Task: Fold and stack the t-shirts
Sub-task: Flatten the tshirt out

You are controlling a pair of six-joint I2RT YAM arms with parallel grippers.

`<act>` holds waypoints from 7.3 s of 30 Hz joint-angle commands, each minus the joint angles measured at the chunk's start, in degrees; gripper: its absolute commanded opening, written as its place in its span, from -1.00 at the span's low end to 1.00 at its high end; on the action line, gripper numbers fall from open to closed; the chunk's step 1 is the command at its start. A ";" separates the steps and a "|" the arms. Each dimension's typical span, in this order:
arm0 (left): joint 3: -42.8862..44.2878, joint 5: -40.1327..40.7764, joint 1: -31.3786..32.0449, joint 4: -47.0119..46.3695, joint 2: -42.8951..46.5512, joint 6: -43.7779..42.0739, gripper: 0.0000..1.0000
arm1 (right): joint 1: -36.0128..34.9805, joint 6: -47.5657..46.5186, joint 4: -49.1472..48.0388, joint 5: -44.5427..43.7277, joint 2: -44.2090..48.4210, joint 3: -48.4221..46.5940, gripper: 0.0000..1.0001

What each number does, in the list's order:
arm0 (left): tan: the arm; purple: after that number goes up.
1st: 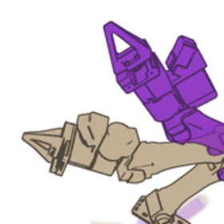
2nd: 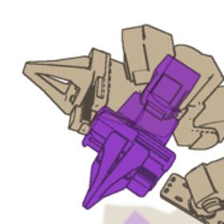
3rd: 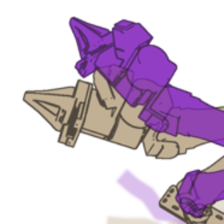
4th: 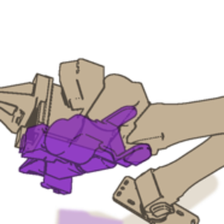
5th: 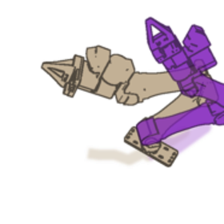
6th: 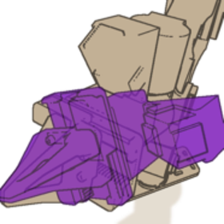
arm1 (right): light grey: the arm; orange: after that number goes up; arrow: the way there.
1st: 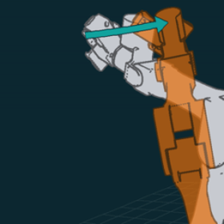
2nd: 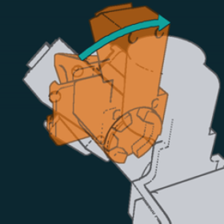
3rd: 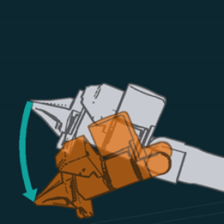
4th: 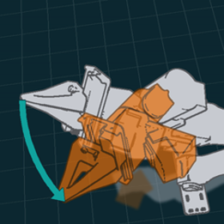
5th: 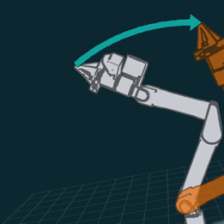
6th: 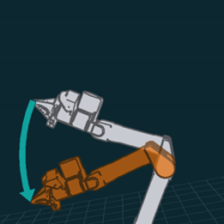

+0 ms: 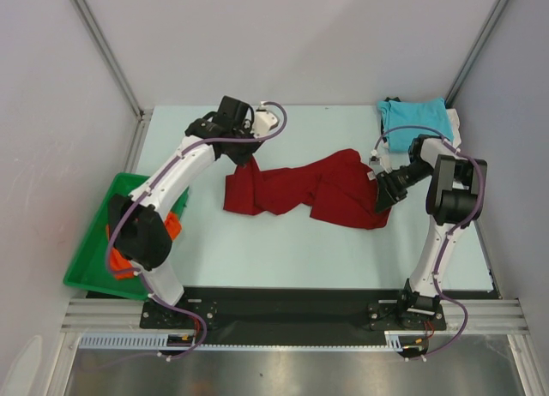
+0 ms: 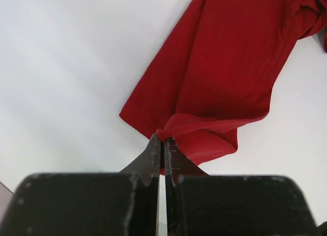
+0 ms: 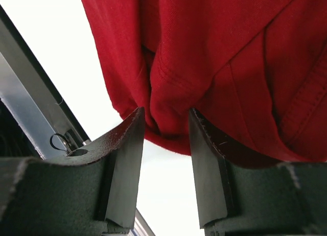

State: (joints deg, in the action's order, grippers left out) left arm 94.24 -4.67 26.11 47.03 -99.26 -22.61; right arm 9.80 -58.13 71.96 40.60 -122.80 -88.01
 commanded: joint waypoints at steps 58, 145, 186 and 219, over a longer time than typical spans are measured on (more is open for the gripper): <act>9.30 13.81 2.02 -3.78 12.07 -6.75 -0.99 | -4.97 12.17 -5.35 4.58 22.34 -16.42 -1.00; 7.10 14.07 2.02 -4.66 18.40 -11.57 -0.99 | -0.75 20.92 -9.28 4.94 33.40 -13.30 -1.00; 11.14 11.70 0.43 -8.89 51.54 -21.07 -0.99 | 6.28 43.72 -18.44 -18.71 61.28 -52.08 -1.00; -3.20 19.52 -2.03 -31.03 23.24 -19.75 -0.99 | 6.28 38.44 -52.01 -17.75 31.75 -30.90 -1.00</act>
State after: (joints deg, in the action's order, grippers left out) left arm 83.20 11.55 24.95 23.44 -76.95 -43.48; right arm 15.75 -18.44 27.11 24.43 -92.23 -112.27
